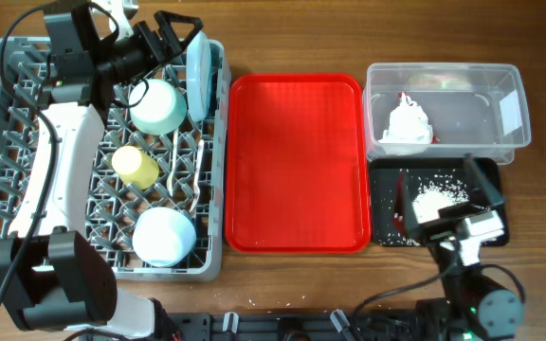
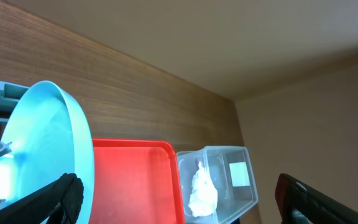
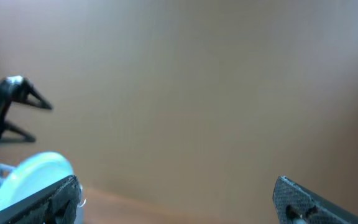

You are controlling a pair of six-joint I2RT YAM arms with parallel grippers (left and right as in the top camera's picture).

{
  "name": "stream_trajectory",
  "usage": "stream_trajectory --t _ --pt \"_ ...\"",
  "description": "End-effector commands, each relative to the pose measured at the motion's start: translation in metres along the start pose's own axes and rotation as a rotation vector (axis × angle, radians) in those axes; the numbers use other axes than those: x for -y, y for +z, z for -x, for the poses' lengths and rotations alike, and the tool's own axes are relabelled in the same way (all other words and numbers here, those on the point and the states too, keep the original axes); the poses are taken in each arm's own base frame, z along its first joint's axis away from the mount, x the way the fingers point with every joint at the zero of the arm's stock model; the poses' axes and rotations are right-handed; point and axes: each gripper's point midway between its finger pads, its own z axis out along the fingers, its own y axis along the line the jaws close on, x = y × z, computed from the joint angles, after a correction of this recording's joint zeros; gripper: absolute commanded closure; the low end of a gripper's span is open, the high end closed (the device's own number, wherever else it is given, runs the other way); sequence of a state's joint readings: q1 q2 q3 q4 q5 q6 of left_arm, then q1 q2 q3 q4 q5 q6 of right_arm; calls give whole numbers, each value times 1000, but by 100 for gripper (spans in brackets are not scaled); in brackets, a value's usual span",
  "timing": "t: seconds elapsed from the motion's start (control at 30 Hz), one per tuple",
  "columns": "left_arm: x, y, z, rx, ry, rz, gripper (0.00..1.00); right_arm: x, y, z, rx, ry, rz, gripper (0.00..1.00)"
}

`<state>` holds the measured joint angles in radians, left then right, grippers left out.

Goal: Sort waste into correct bins and load items into the dishwasher rack

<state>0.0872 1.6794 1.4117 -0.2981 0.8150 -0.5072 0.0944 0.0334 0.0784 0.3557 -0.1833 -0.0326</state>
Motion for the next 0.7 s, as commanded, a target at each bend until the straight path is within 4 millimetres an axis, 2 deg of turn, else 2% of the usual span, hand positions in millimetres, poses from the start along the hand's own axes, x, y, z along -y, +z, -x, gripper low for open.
stream_trajectory --t 0.0,0.07,0.17,0.2,0.67 --pt "1 -4 3 10 1 -1 0 -7 -5 -36 -71 -3 30 0" --pt "1 -4 3 10 1 -1 0 -7 -8 -55 -149 -3 33 0" --pt "1 -4 3 10 1 -1 0 -11 -20 -103 -350 -37 55 0" --pt "1 -4 3 10 1 -1 0 -10 -22 -110 -379 -31 46 0" --pt "1 -4 3 10 1 -1 0 -11 -22 -109 -375 -23 48 0"
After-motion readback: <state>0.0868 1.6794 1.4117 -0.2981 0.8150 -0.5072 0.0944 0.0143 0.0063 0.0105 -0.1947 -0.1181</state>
